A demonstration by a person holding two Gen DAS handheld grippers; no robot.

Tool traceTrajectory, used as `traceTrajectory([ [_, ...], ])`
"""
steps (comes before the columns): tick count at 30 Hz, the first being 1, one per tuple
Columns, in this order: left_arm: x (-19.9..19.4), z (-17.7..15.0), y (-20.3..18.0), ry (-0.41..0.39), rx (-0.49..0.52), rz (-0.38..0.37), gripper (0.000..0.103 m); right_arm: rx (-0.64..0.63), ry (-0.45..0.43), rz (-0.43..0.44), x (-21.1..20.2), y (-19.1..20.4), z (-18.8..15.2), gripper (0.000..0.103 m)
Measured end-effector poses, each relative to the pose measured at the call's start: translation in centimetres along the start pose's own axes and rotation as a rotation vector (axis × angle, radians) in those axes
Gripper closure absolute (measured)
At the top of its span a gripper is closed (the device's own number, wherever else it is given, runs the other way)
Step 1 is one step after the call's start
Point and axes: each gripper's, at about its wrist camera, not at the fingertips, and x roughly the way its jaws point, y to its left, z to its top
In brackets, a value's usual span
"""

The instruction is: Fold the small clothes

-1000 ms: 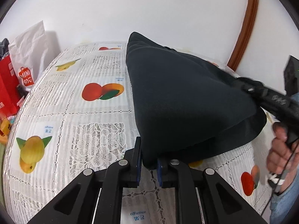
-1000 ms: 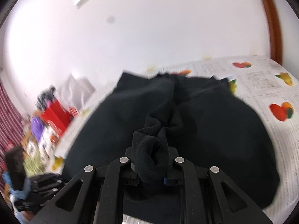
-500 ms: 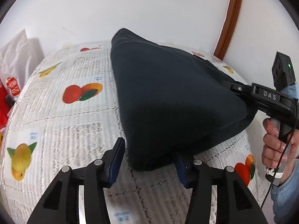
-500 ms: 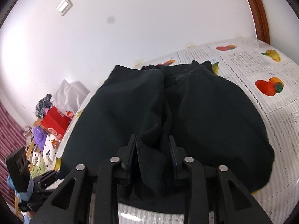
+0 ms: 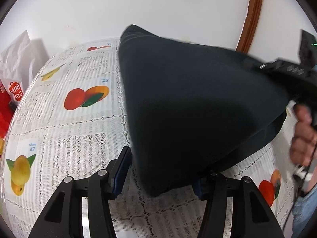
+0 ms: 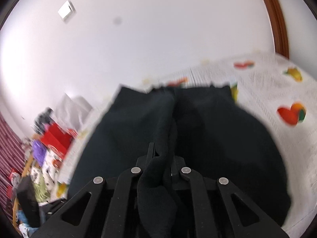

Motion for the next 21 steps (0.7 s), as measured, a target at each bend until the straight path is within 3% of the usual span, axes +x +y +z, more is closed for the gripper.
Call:
traceTrajectory([
  [3,-0.1,-0.2,0.2,-0.002,-0.006,-0.007,0.050,0.019,-0.076,-0.019,-2.3,-1.4,0.4,0.094],
  [7,-1.3,-0.1,-0.6,-0.060,0.022,-0.059,0.054,0.037,-0.011,-0.051,-1.7,-3.2,-0.3,0.094],
  [15,0.8,0.7,-3.2,0.008,0.052,0.020,0.052,0.035,0.057,-0.110,-0.4,-3.2,-0.2,0.093],
  [17,1.0,0.9,-3.5,0.014,0.054,0.037,0.051,0.011,0.031,-0.095,-1.2,-3.0,0.3,0.094],
  [21,1.7,1.2,-3.9,0.015,0.069,0.069,0.050,-0.010,-0.130,-0.057,-5.0,-3.4,1.2,0.094],
])
